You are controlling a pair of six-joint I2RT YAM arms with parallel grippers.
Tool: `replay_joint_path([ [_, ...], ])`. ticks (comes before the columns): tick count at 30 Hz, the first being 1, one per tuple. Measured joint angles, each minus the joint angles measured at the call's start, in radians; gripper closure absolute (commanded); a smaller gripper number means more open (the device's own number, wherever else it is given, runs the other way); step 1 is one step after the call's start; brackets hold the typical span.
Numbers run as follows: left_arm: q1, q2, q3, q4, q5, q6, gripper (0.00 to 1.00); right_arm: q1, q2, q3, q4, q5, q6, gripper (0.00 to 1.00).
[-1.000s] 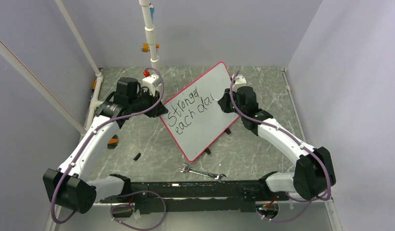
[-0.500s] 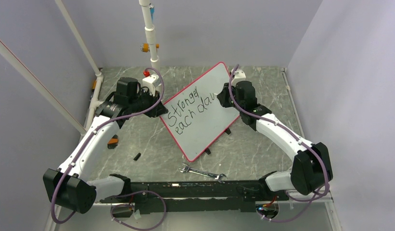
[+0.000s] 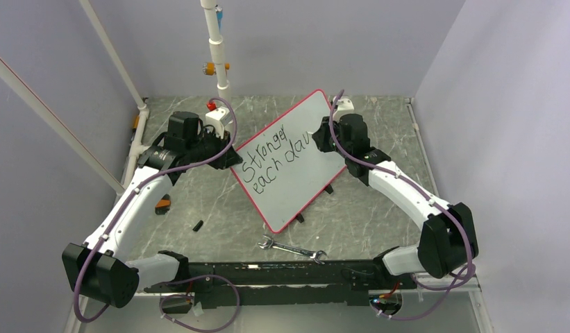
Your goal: Write a sentence on the whiteboard
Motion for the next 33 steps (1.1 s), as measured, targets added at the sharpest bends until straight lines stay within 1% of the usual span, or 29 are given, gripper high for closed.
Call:
replay_joint_path([
  [11, 0.000, 0.000, 0.000, 0.000, 0.000, 0.000, 1.00, 0.000, -0.009, -0.011, 0.001, 0.000, 0.000, 1.00],
  [33, 0.000, 0.000, 0.000, 0.000, 0.000, 0.002, 1.00, 0.000, -0.130, -0.198, -0.001, -0.029, 0.023, 1.00],
])
